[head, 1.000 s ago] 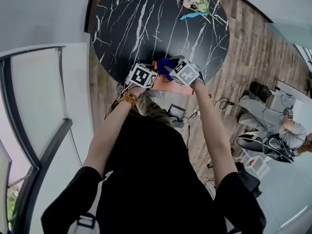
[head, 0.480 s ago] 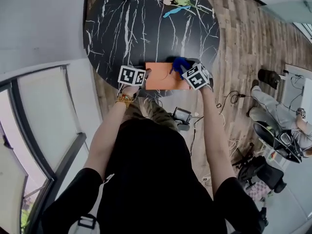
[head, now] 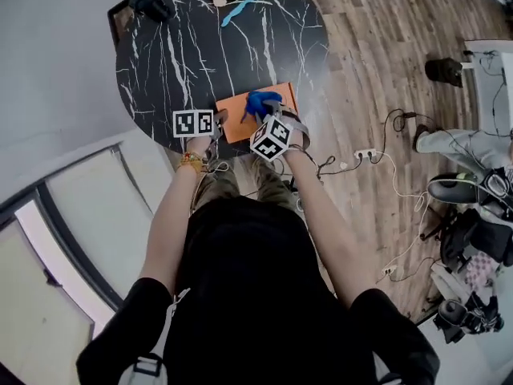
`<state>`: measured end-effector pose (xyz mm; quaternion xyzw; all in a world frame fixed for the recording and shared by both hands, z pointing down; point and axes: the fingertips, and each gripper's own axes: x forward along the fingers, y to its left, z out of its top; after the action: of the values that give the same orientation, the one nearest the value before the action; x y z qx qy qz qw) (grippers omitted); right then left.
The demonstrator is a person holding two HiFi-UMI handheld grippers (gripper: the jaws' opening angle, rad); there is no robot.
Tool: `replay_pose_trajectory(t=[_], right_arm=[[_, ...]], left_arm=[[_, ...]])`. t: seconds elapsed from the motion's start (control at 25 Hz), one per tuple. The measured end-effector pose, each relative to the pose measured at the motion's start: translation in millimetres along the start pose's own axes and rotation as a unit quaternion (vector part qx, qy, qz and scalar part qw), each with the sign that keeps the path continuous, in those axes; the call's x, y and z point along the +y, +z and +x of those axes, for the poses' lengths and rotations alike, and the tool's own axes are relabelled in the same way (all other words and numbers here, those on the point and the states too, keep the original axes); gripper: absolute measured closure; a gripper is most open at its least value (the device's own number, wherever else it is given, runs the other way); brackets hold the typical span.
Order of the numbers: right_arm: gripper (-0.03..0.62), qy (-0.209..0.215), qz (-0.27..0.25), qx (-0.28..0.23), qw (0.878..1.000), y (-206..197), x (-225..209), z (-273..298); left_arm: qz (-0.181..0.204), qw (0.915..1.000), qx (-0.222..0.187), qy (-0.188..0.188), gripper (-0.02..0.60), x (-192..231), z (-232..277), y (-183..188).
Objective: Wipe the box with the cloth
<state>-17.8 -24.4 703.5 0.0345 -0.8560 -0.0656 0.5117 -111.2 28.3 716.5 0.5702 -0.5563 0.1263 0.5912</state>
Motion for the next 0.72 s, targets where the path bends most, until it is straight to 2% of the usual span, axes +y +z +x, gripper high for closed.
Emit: replay_pose_trajectory(t=[0.08,0.16,0.24,0.28,0.4,0.52,0.6,0.72], right_arm=[[0.513,0.001,-0.008,-0.007,1.0,5,31,-3],[0.513,0.001,-0.027,-0.017,0.999,16,58,-2],[0.513,-0.013,-0.039,-0.02,0.999,20,72,1],[0.513,-0.024,-0.027,-0.021,0.999,16,70,0],[0.513,-0.071,0.076,-0.008,0.995,-17,30,-9],[0.513,-0.118,0.189,0.018,0.975,-61,-21,-27],[0.513,-0.125,0.217,0.029,0.968,-70,-32,-34],[0.514,-0.154,0.224,0.038,0.962,-61,-24,-30]], left_arm=[[0.002,1.0,-0.001,0.002,0.448,0,-2,-6],[0.021,0.9998,0.005,0.002,0.445,2,-4,-2],[0.04,0.9991,0.013,-0.009,0.445,3,-3,1],[0.049,0.9985,0.017,-0.016,0.443,2,-1,1],[0.068,0.9964,0.032,-0.04,0.433,-1,1,1],[0.067,0.9946,0.04,-0.069,0.423,-1,2,1],[0.063,0.9938,0.047,-0.079,0.417,1,3,1],[0.013,0.9948,0.047,-0.089,0.419,4,4,1]])
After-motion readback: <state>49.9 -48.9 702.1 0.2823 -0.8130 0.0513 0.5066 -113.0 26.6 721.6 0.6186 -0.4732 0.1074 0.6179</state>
